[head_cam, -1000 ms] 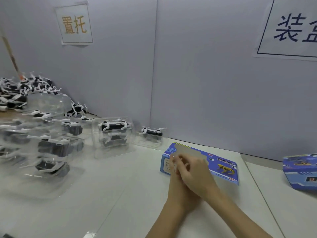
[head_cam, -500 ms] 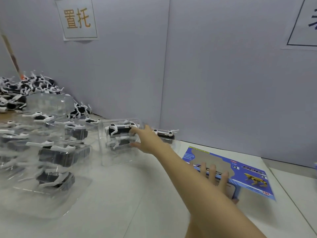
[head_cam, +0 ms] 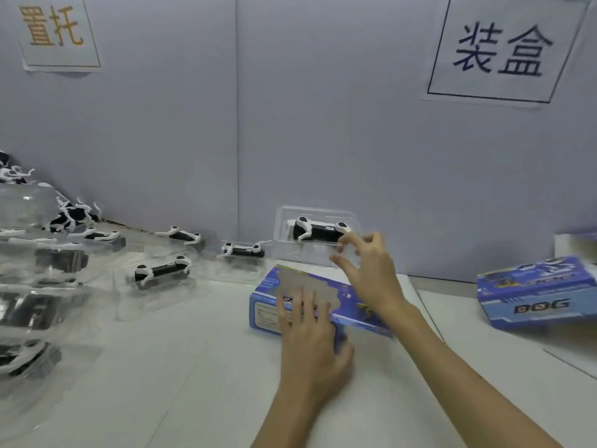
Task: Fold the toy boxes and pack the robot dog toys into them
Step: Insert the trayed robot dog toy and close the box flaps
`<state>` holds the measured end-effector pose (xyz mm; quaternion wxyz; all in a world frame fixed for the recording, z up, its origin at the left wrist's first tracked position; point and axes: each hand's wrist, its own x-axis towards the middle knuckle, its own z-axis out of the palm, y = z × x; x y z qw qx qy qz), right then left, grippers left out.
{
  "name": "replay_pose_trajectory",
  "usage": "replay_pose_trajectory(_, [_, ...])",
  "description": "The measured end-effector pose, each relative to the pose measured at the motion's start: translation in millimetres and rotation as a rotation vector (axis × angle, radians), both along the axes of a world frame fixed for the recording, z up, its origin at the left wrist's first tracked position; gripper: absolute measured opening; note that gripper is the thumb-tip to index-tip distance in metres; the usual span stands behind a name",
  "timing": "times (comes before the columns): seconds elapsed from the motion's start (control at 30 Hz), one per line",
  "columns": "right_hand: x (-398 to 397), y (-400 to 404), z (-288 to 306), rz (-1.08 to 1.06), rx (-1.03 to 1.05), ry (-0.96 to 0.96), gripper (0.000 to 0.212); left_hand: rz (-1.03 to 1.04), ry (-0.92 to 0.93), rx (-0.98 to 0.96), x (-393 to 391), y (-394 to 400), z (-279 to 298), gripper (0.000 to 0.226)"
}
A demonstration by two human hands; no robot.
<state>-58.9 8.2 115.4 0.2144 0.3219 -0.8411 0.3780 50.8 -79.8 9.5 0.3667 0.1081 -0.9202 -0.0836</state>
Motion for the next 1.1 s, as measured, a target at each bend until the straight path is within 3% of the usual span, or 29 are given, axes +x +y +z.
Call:
replay_pose_trajectory(0.07, [-6, 53, -14, -0.115, -0.025, -0.042, 0.025, 0.022, 0.082, 0.017, 8, -15, -2, 0.049])
replay_pose_trajectory(0.17, [-7, 107, -41, -0.21, -0.07, -0.139, 0.017, -0.068, 0.025, 0.03, 2, -4, 5, 0.045])
replay_pose_trajectory(0.37, [-7, 145, -76, -0.289, -0.031, -0.361, 0.014, -0.023, 0.112, 0.102, 3, -3, 6, 0.032])
replay_pose_trajectory(0.5, [-9, 148, -69, -0.433, 0.047, -0.428, 0.048, -0.044, 0.165, 0.143, 4, -7, 6, 0.034])
replay_pose_trajectory(0.57, [-8, 153, -65, -0.501, 0.067, -0.428, 0.05, -0.088, 0.164, 0.175, 6, -8, 7, 0.04])
replay_pose_trajectory(0.8, [-14, 170, -57, -0.395, -0.291, -0.632, 0.018, -0.32, 0.021, 0.259, 18, -17, 20, 0.069])
replay_pose_trajectory(0.9, [-10, 171, -57, -0.38, -0.393, -0.626, 0.01, -0.437, -0.041, 0.234, 25, -25, 28, 0.066])
replay_pose_trajectory(0.97, [-6, 172, -54, -0.369, -0.421, -0.594, 0.014, -0.451, -0.082, 0.152, 27, -29, 28, 0.063])
replay_pose_trajectory(1.1, [-1, 171, -51, -0.365, -0.338, -0.553, 0.032, -0.433, -0.096, 0.18, 27, -32, 25, 0.047])
